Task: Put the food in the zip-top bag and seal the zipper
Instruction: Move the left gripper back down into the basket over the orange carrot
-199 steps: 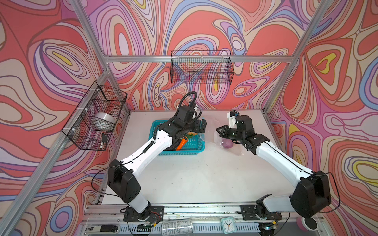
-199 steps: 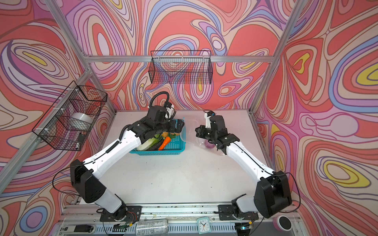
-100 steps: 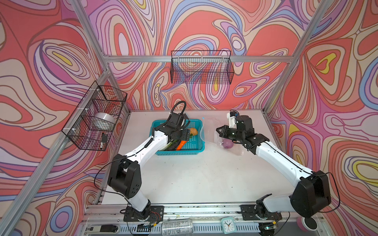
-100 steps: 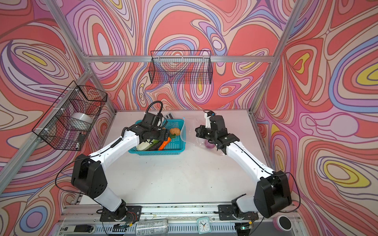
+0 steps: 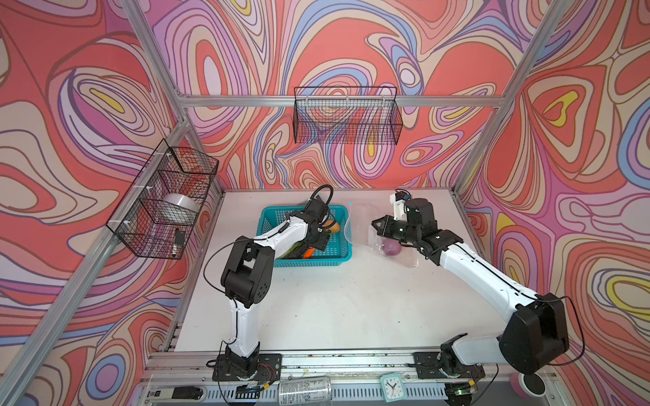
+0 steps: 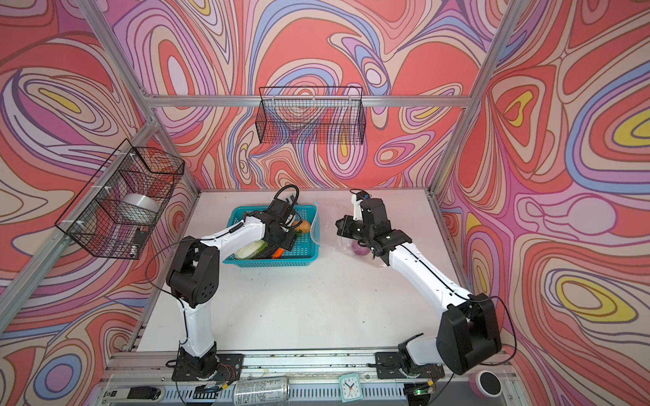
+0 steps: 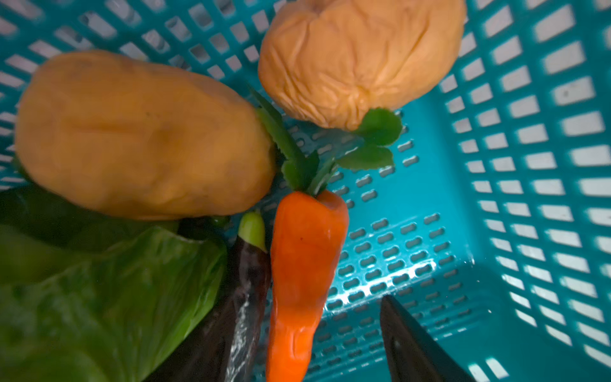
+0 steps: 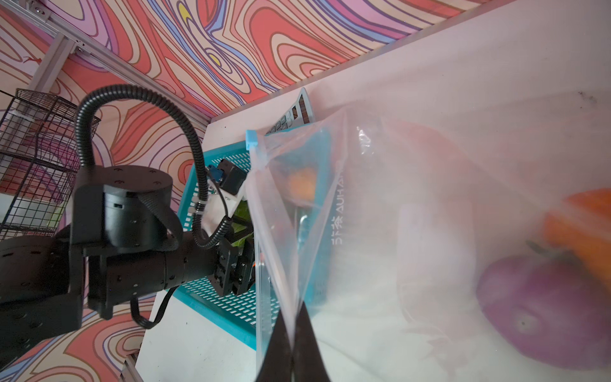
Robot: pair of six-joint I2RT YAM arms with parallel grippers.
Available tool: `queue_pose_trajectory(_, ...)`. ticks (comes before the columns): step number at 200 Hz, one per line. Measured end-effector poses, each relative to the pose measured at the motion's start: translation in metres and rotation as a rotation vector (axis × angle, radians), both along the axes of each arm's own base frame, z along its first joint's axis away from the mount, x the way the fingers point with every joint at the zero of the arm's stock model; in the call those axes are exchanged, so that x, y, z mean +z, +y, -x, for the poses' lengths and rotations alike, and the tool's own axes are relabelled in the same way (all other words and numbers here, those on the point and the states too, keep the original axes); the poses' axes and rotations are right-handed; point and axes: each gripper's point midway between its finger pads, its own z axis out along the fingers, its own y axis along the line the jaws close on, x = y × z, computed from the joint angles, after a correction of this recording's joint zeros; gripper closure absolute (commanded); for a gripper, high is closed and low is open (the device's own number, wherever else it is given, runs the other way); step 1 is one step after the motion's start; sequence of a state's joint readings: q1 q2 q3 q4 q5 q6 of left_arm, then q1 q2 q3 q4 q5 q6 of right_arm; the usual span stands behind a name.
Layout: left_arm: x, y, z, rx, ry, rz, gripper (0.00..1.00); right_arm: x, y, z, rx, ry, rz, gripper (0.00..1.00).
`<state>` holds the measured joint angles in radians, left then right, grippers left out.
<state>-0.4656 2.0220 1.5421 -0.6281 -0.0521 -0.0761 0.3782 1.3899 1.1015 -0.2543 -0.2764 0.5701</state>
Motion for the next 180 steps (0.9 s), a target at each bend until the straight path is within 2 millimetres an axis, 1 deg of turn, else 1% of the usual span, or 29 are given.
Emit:
queue_pose_trajectory(7, -0.004, -0.001, -0.002, -0.004, 0.007, -0.008, 0.29, 0.000, 0.000, 0.000, 0.000, 0.001, 0.000, 1.00)
queue_pose_trajectory(11, -0.007, -0.001, -0.003, -0.005, 0.011, -0.011, 0.31, 0.000, 0.000, 0.000, 0.001, 0.001, 0.000, 1.00)
queue_pose_trajectory(30, -0.018, 0.001, -0.005, -0.011, 0.028, -0.037, 0.34, 0.000, 0.000, 0.000, 0.001, 0.001, 0.000, 1.00)
queue_pose_trajectory(43, -0.017, 0.000, -0.007, -0.012, 0.021, -0.040, 0.39, 0.001, 0.000, 0.000, 0.001, 0.000, 0.000, 1.00)
queue_pose_trajectory(62, -0.018, 0.001, -0.008, -0.010, 0.021, -0.044, 0.49, 0.002, 0.000, 0.000, 0.001, 0.000, 0.000, 1.00)
queue_pose_trajectory(75, -0.017, 0.000, -0.010, -0.010, 0.016, -0.045, 0.51, 0.001, 0.000, 0.000, 0.000, 0.001, 0.001, 1.00)
queue_pose_trajectory(85, -0.017, -0.001, -0.011, -0.010, 0.015, -0.043, 0.58, 0.001, 0.000, 0.000, 0.000, 0.001, 0.001, 1.00)
queue_pose_trajectory(105, -0.019, -0.001, -0.010, -0.012, 0.024, -0.041, 0.67, 0.001, 0.000, 0.000, -0.002, 0.001, 0.002, 1.00)
queue_pose_trajectory(151, -0.019, -0.003, -0.009, -0.009, 0.027, -0.026, 0.70, 0.002, 0.000, 0.000, -0.003, 0.000, 0.002, 1.00)
queue_pose_trajectory(180, -0.015, -0.004, -0.003, 0.000, 0.034, -0.003, 0.71, 0.002, 0.000, 0.000, -0.002, 0.000, 0.001, 1.00)
